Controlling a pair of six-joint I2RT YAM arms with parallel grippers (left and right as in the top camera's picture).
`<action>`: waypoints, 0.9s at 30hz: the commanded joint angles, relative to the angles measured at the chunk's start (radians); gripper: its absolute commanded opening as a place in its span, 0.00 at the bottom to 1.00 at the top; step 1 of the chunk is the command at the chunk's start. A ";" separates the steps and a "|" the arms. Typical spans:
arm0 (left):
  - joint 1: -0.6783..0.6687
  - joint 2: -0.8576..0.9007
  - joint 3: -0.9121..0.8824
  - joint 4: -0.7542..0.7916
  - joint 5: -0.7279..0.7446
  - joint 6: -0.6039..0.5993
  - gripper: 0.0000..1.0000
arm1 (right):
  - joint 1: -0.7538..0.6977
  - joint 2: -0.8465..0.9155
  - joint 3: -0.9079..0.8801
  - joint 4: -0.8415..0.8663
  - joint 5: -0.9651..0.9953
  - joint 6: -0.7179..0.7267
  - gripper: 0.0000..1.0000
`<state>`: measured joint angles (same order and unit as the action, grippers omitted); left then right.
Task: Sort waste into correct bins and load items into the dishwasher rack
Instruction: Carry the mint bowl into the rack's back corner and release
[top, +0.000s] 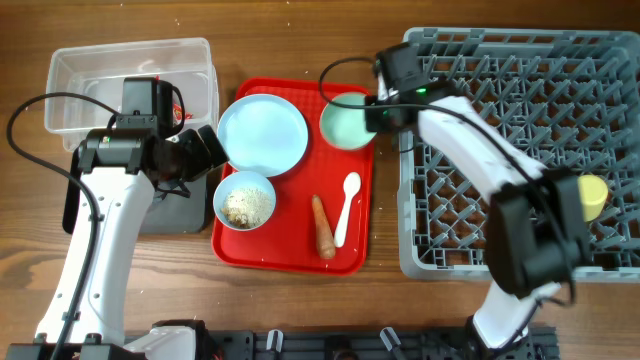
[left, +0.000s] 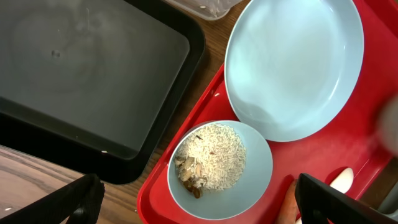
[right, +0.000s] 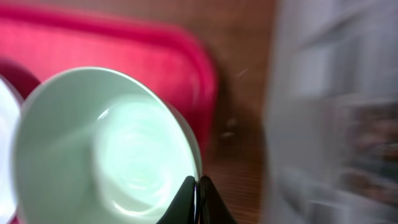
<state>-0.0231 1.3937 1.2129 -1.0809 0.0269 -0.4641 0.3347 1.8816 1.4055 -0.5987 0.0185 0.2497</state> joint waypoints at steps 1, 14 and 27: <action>0.006 -0.010 0.005 -0.001 -0.010 0.012 1.00 | -0.059 -0.192 0.031 -0.014 0.163 -0.059 0.04; 0.006 -0.010 0.005 -0.001 -0.010 0.012 1.00 | -0.356 -0.307 -0.004 -0.007 1.046 -0.084 0.04; 0.006 -0.010 0.005 0.000 0.013 0.012 1.00 | -0.488 -0.082 -0.005 0.016 0.970 -0.066 0.04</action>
<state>-0.0231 1.3937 1.2129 -1.0809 0.0280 -0.4641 -0.1619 1.7462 1.4086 -0.5816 1.0355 0.1635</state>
